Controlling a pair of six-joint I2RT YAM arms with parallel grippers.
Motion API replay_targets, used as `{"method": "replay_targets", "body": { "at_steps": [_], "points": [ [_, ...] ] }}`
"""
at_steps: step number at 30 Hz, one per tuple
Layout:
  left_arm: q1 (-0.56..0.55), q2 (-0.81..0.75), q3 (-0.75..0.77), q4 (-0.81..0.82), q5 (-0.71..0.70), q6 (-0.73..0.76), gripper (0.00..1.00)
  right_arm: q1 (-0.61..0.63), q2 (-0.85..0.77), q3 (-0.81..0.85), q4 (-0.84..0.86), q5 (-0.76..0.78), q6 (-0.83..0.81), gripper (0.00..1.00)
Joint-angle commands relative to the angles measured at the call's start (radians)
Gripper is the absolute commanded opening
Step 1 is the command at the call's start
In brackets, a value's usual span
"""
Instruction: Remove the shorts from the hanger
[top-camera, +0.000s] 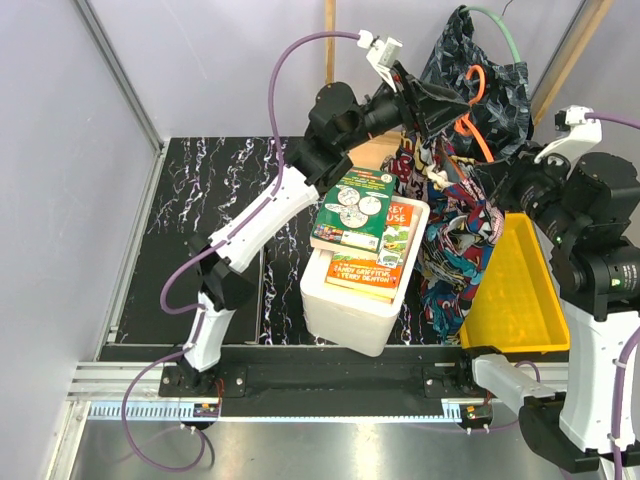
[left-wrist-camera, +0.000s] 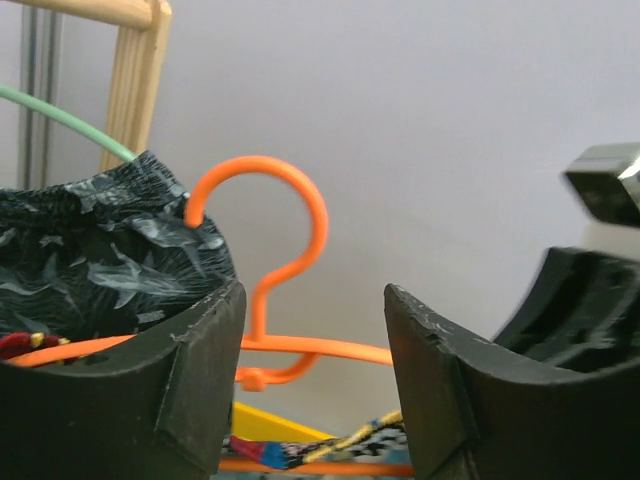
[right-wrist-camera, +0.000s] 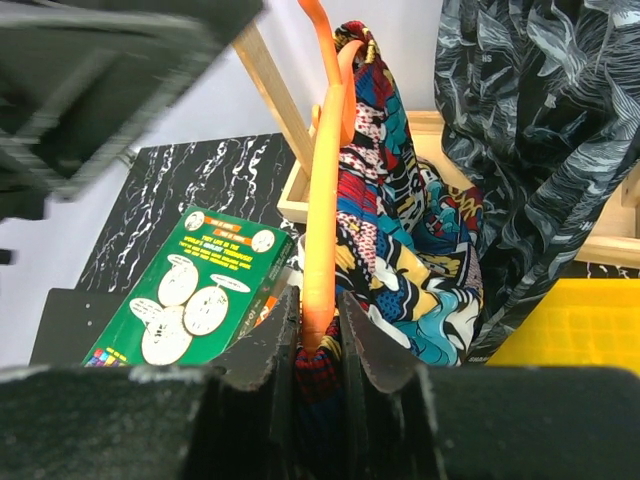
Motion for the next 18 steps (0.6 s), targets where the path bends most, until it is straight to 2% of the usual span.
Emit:
{"method": "replay_targets", "body": {
  "at_steps": [1, 9, 13, 15, 16, 17, 18],
  "points": [
    [-0.005, 0.027, 0.04, 0.024, 0.008, 0.126, 0.57, 0.006, -0.013, 0.048, 0.061, -0.058, -0.011, 0.0],
    [-0.009, 0.074, 0.037, 0.064, 0.02, 0.097, 0.53, 0.006, -0.015, 0.036, 0.061, -0.13, 0.015, 0.0],
    [-0.012, 0.091, 0.039, 0.092, 0.02, 0.069, 0.46, 0.006, -0.042, -0.009, 0.061, -0.153, 0.02, 0.0],
    [-0.012, 0.094, 0.037, 0.104, 0.017, 0.06, 0.28, 0.006, -0.058, -0.032, 0.059, -0.163, 0.02, 0.0],
    [-0.014, 0.097, 0.037, 0.104, 0.008, 0.054, 0.22, 0.006, -0.062, -0.035, 0.059, -0.167, 0.02, 0.0],
    [-0.014, 0.099, 0.04, 0.109, 0.005, 0.052, 0.03, 0.006, -0.065, -0.036, 0.056, -0.172, 0.02, 0.0],
    [-0.014, 0.1, 0.048, 0.106, 0.002, 0.052, 0.0, 0.006, -0.067, -0.036, 0.049, -0.169, 0.021, 0.0]
  ]
}}
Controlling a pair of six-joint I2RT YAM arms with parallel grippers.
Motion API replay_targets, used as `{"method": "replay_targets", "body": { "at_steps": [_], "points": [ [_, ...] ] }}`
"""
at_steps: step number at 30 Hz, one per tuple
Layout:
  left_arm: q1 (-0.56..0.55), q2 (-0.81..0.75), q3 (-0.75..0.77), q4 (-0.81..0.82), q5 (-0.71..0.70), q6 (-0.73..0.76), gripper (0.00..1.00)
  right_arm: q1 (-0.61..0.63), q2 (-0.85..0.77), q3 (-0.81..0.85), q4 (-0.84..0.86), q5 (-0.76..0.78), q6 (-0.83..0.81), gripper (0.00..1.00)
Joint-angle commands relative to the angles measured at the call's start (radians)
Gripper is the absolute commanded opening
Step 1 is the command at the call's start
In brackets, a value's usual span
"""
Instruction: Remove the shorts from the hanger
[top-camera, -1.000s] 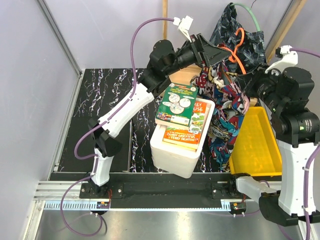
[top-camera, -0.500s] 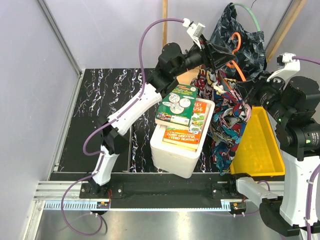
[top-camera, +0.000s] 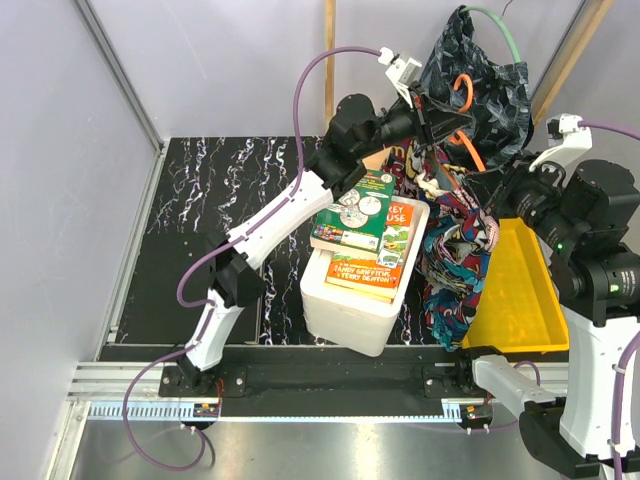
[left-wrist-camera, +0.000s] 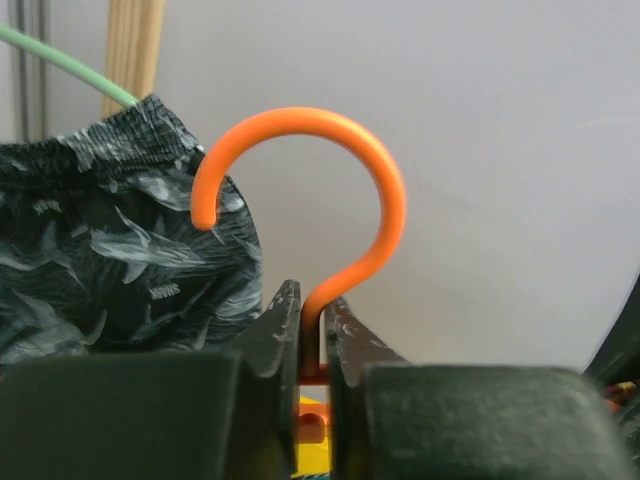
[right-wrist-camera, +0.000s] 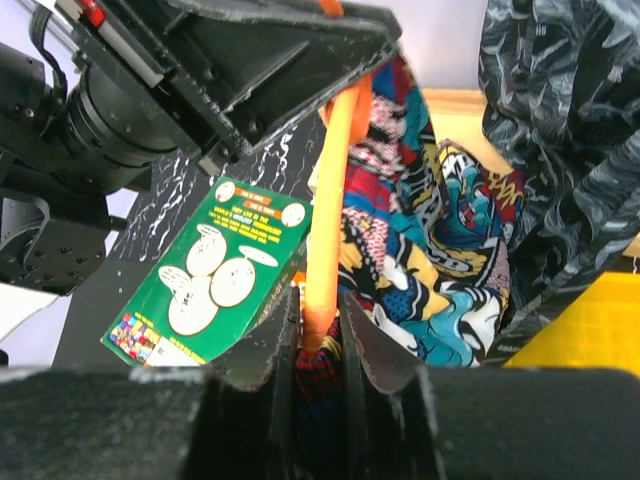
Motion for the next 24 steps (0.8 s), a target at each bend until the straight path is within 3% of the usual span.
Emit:
{"method": "replay_targets", "body": {
  "at_steps": [1, 3, 4, 6, 8, 11, 17, 20, 24],
  "points": [
    [-0.004, 0.013, 0.049, 0.071, -0.032, -0.002, 0.0, 0.007, -0.038, 0.009, 0.042, -0.063, 0.01, 0.0],
    [-0.009, 0.01, 0.06, 0.065, -0.049, 0.01, 0.0, 0.005, -0.019, 0.041, -0.016, -0.01, 0.013, 0.03],
    [-0.01, 0.006, 0.065, 0.062, -0.069, 0.025, 0.0, 0.007, -0.013, 0.053, -0.041, 0.012, 0.014, 0.23],
    [-0.02, 0.002, 0.074, 0.054, -0.087, 0.047, 0.0, 0.007, -0.004, 0.076, -0.096, 0.062, 0.031, 0.48],
    [-0.026, -0.004, 0.074, 0.05, -0.116, 0.056, 0.0, 0.007, -0.007, 0.083, -0.119, 0.089, 0.06, 0.66],
    [-0.027, -0.007, 0.074, 0.041, -0.126, 0.073, 0.0, 0.005, -0.007, 0.101, -0.132, 0.122, 0.104, 0.78],
    [-0.027, -0.013, 0.071, 0.033, -0.109, 0.093, 0.0, 0.007, 0.028, 0.214, -0.19, 0.219, 0.128, 0.75],
    [-0.026, -0.015, 0.065, 0.042, -0.086, 0.093, 0.0, 0.004, 0.03, 0.213, -0.187, 0.28, 0.137, 0.65],
    [-0.027, -0.023, 0.059, 0.047, -0.077, 0.087, 0.0, 0.007, 0.047, 0.21, -0.184, 0.25, 0.143, 0.51]
  ]
}}
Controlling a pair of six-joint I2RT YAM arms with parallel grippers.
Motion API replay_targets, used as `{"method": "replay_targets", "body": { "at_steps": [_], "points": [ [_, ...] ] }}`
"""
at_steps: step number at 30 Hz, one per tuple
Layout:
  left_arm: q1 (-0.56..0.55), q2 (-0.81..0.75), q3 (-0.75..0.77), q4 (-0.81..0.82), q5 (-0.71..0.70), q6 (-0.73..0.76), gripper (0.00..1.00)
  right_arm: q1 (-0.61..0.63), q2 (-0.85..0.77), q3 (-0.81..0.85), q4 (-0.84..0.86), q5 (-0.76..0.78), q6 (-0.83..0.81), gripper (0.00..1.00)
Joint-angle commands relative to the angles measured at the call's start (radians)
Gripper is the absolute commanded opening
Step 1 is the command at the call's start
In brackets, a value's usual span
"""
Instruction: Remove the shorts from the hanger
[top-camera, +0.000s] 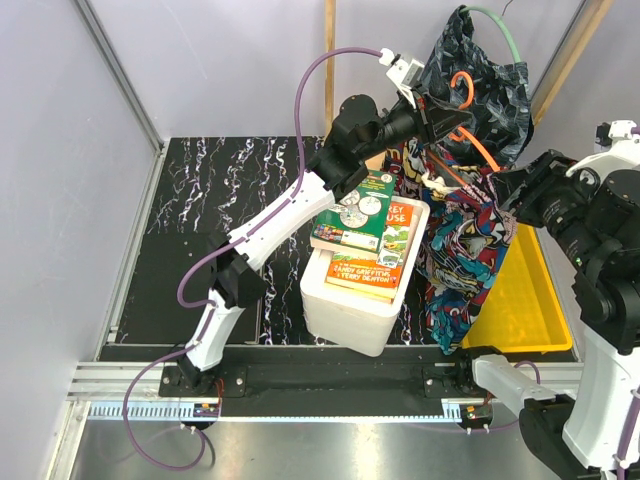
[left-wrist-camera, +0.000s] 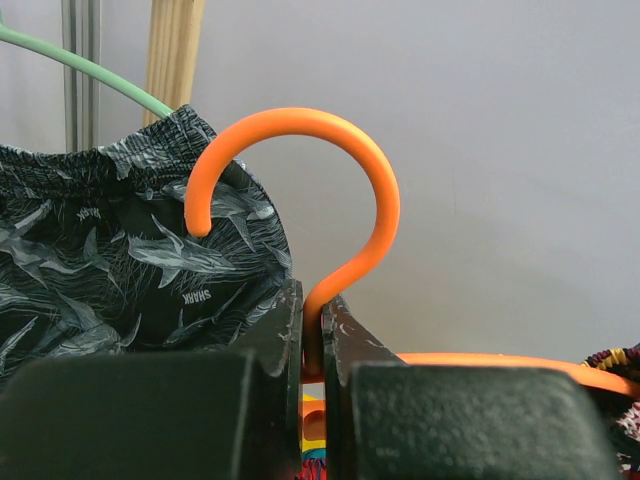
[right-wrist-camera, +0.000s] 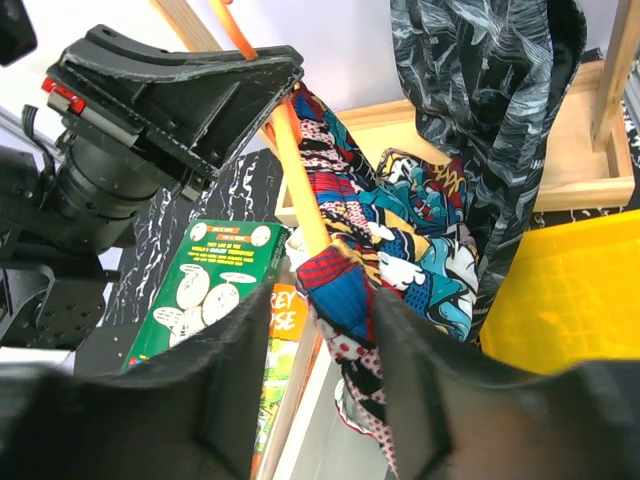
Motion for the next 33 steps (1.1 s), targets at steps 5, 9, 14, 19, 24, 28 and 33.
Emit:
{"method": "replay_targets", "body": {
  "at_steps": [5, 9, 14, 19, 24, 28, 33],
  "points": [
    [-0.006, -0.031, 0.039, 0.081, 0.011, -0.003, 0.0, 0.006, 0.02, -0.022, 0.019, 0.012, 0.021, 0.25],
    [-0.007, -0.032, 0.037, 0.087, 0.0, -0.009, 0.0, 0.006, 0.014, -0.044, 0.028, 0.011, 0.015, 0.03],
    [-0.004, -0.069, -0.042, 0.153, -0.212, -0.043, 0.0, 0.005, -0.053, -0.106, 0.021, 0.007, 0.001, 0.0],
    [0.024, -0.048, -0.035, 0.193, -0.401, -0.164, 0.0, 0.006, -0.201, -0.188, 0.019, 0.007, -0.011, 0.0],
    [0.07, -0.005, -0.001, 0.236, -0.481, -0.376, 0.0, 0.006, -0.344, -0.297, 0.013, 0.059, -0.008, 0.0],
    [0.082, -0.006, -0.004, 0.254, -0.465, -0.466, 0.0, 0.006, -0.421, -0.352, -0.004, 0.129, 0.0, 0.0],
    [0.085, -0.012, -0.041, 0.29, -0.368, -0.691, 0.0, 0.005, -0.356, -0.341, 0.027, 0.121, 0.001, 0.0]
  ]
}}
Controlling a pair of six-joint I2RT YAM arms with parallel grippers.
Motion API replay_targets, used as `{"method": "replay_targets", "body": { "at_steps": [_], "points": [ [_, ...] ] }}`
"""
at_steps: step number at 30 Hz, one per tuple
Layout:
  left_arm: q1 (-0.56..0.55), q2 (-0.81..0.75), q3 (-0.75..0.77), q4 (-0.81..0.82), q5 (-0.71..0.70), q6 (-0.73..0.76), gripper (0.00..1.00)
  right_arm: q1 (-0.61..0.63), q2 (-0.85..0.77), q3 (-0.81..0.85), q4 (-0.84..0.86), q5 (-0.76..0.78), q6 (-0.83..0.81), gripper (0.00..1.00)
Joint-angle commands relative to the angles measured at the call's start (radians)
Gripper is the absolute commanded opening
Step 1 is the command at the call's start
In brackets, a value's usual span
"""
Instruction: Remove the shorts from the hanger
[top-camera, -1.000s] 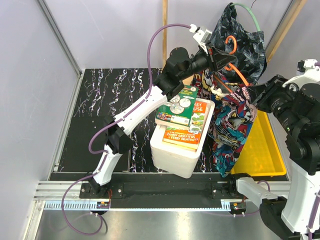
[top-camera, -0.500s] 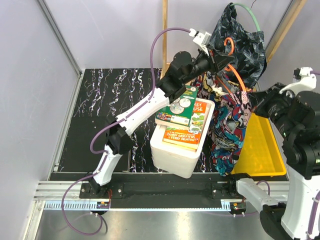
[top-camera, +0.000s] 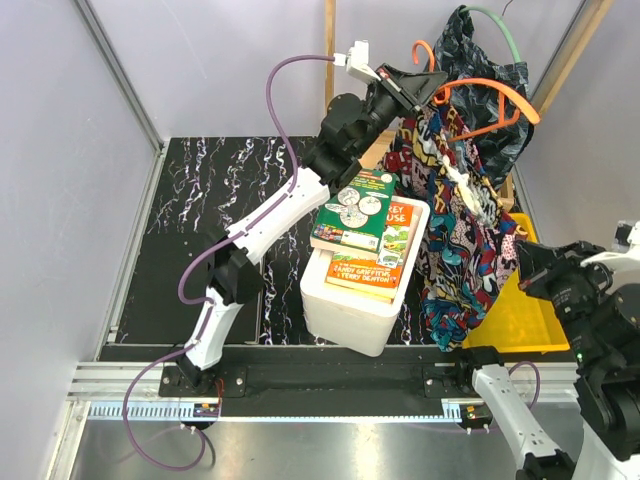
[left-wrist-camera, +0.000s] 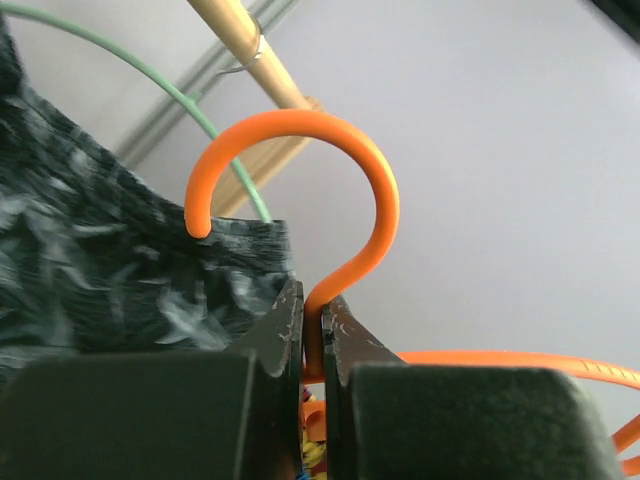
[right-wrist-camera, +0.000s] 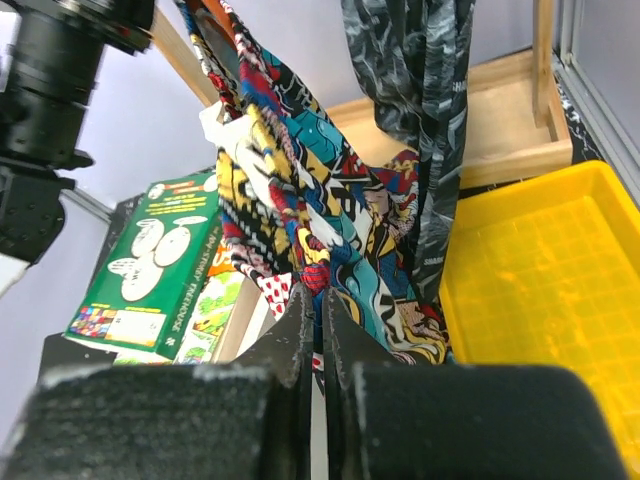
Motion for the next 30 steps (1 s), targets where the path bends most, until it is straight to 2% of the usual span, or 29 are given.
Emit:
{"method": "replay_targets", "body": {
  "at_steps": [1, 2, 5, 9, 11, 12, 15, 17, 20, 22, 27, 30],
  "points": [
    [0.025, -0.015, 0.006, 0.177, 0.023, -0.265, 0.0, 0.006, 0.112, 0.022, 0.02, 0.011, -0.007, 0.0],
    [0.024, -0.02, -0.005, 0.203, 0.067, -0.365, 0.0, 0.006, 0.137, 0.033, 0.031, 0.008, -0.011, 0.0],
    [0.013, -0.023, -0.01, 0.283, 0.144, -0.527, 0.0, 0.005, 0.223, 0.076, 0.072, -0.007, -0.02, 0.0],
    [0.013, -0.064, -0.053, 0.328, 0.222, -0.662, 0.0, 0.006, 0.352, 0.156, 0.097, -0.075, 0.006, 0.0],
    [0.02, -0.109, -0.083, 0.371, 0.264, -0.653, 0.0, 0.006, 0.418, 0.209, 0.104, -0.086, 0.022, 0.0],
    [0.031, -0.123, -0.079, 0.36, 0.29, -0.62, 0.0, 0.005, 0.438, 0.232, 0.104, -0.077, 0.023, 0.0],
    [0.063, -0.19, -0.057, 0.177, 0.432, -0.418, 0.0, 0.006, 0.527, 0.347, 0.101, 0.014, -0.011, 0.0],
    [0.076, -0.269, -0.089, 0.119, 0.515, -0.25, 0.0, 0.006, 0.562, 0.456, 0.091, 0.118, -0.031, 0.0],
    [0.083, -0.393, -0.207, 0.036, 0.566, -0.037, 0.0, 0.006, 0.631, 0.629, 0.066, 0.284, -0.114, 0.0],
    [0.086, -0.449, -0.215, -0.026, 0.577, 0.075, 0.0, 0.006, 0.682, 0.765, 0.068, 0.419, -0.192, 0.0],
    [0.135, -0.525, -0.222, -0.16, 0.56, 0.201, 0.0, 0.006, 0.788, 1.054, 0.118, 0.666, -0.354, 0.0],
    [0.184, -0.569, -0.269, -0.175, 0.537, 0.229, 0.0, 0.006, 0.78, 1.088, 0.186, 0.698, -0.408, 0.0]
  ]
}}
